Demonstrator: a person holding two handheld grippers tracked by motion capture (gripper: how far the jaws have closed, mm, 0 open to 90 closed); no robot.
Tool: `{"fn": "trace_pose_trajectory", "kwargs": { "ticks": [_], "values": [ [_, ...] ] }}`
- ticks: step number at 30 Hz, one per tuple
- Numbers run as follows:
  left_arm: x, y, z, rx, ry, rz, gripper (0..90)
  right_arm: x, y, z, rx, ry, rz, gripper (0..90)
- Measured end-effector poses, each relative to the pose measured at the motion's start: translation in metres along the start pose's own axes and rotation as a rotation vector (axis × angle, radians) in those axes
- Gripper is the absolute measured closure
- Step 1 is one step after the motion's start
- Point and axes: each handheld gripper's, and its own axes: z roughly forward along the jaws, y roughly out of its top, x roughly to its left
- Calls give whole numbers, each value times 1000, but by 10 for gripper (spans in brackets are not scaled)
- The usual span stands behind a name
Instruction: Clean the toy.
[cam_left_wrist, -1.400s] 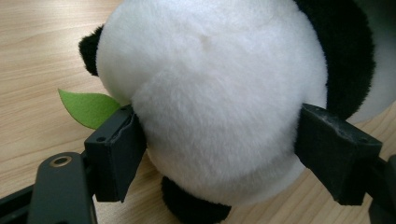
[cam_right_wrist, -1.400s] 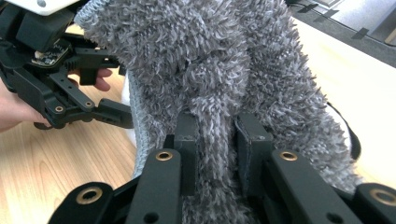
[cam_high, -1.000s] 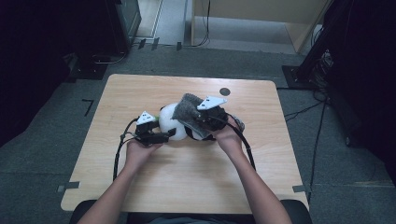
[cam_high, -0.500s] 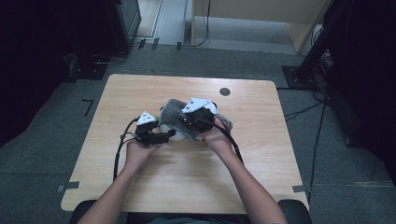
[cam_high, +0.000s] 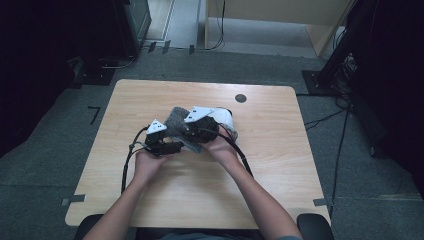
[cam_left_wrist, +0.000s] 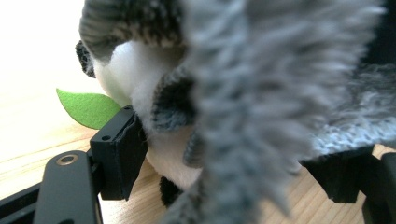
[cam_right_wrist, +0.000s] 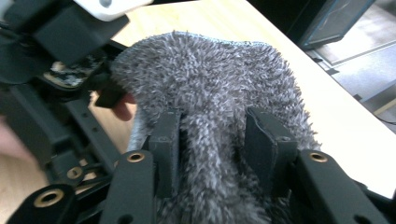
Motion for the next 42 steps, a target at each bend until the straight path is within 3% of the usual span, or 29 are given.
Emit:
{"fn": "trace_pose_trajectory", "kwargs": {
  "ticks": [2,5,7,10,13,17,20,27,42],
  "values": [
    [0,0,0,0,0,-4,227,-1,0,6,8,-5,-7,588],
    [1,0,0,10,3,-5,230,0,-4,14,24,10,-6,720],
    [1,0,0,10,2,1,230,1,-2,14,22,19,6,758],
    [0,0,0,5,5,3,229,6,0,12,15,51,-5,765],
    [0,0,0,11,6,8,229,9,-2,17,48,41,-38,768],
    [-1,0,1,1,6,12,227,6,-3,13,58,38,-22,772],
    [0,0,1,1,4,11,225,3,-3,6,68,15,-30,772],
    [1,1,0,4,-6,3,220,-11,-11,-20,66,-23,2,773],
    [3,4,1,15,-25,10,202,-41,-43,-78,37,-114,69,772]
  ]
}}
